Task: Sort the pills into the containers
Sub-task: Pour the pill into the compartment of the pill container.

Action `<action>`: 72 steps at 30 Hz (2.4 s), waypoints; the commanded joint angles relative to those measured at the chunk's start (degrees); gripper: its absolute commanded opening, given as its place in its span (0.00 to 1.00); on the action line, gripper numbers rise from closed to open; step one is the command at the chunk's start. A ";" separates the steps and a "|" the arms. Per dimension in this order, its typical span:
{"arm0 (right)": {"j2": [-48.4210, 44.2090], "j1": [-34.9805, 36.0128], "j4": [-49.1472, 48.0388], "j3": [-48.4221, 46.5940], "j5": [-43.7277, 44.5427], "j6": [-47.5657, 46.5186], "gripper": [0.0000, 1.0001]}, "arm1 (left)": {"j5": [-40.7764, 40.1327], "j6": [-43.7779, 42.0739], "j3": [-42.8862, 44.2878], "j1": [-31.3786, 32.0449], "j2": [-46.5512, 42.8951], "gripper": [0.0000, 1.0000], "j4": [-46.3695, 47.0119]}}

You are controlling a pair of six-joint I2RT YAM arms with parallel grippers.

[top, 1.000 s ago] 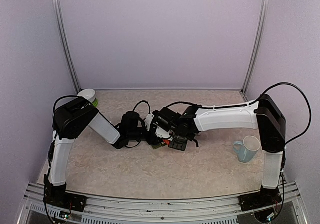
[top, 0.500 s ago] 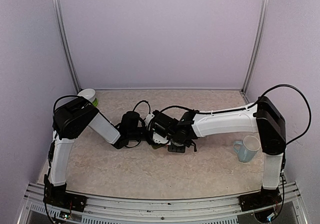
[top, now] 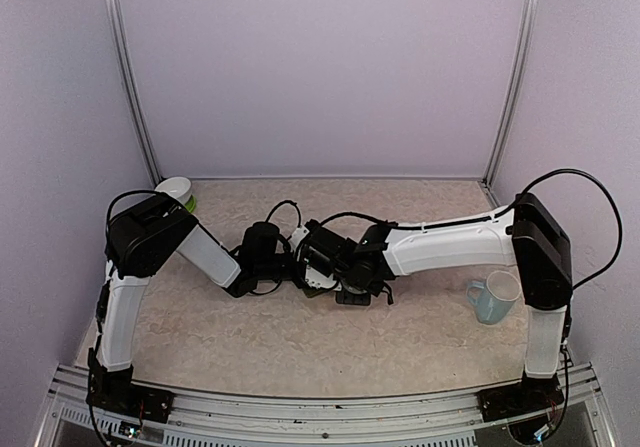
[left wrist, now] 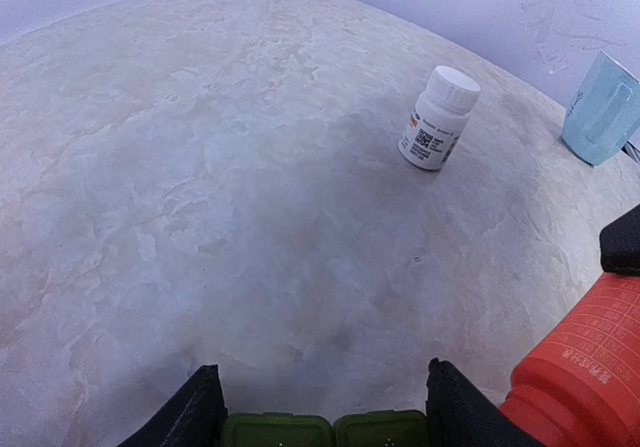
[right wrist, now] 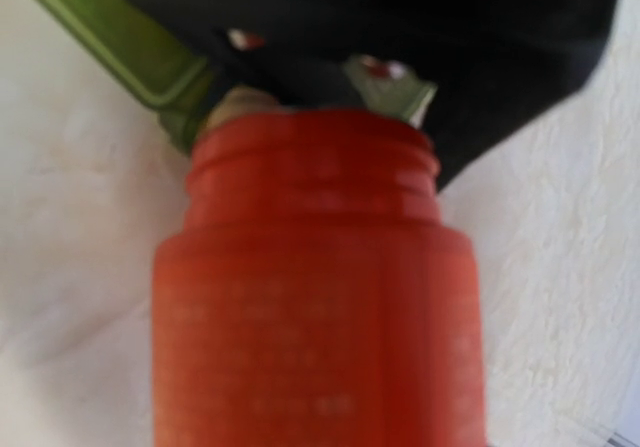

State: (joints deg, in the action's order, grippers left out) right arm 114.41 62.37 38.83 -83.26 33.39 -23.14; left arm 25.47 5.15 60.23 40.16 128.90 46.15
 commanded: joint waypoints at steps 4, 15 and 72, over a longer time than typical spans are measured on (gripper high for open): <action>-0.48 0.15 -5.84 2.58 -3.70 2.19 0.44 | 2.38 1.28 -2.24 2.26 4.10 0.65 -13.56; -2.04 -1.04 -13.14 9.03 -4.28 9.12 0.45 | 2.48 1.31 -2.15 2.21 4.24 0.65 -13.54; -17.64 -2.73 -72.91 45.00 -8.86 10.48 0.44 | 0.86 2.39 -2.26 1.76 1.85 0.65 -14.26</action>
State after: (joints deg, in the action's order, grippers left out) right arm 100.16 59.46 -27.40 -40.25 23.57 -10.98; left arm 25.23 5.54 60.47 41.25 128.40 44.69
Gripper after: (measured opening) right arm 0.537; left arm 0.651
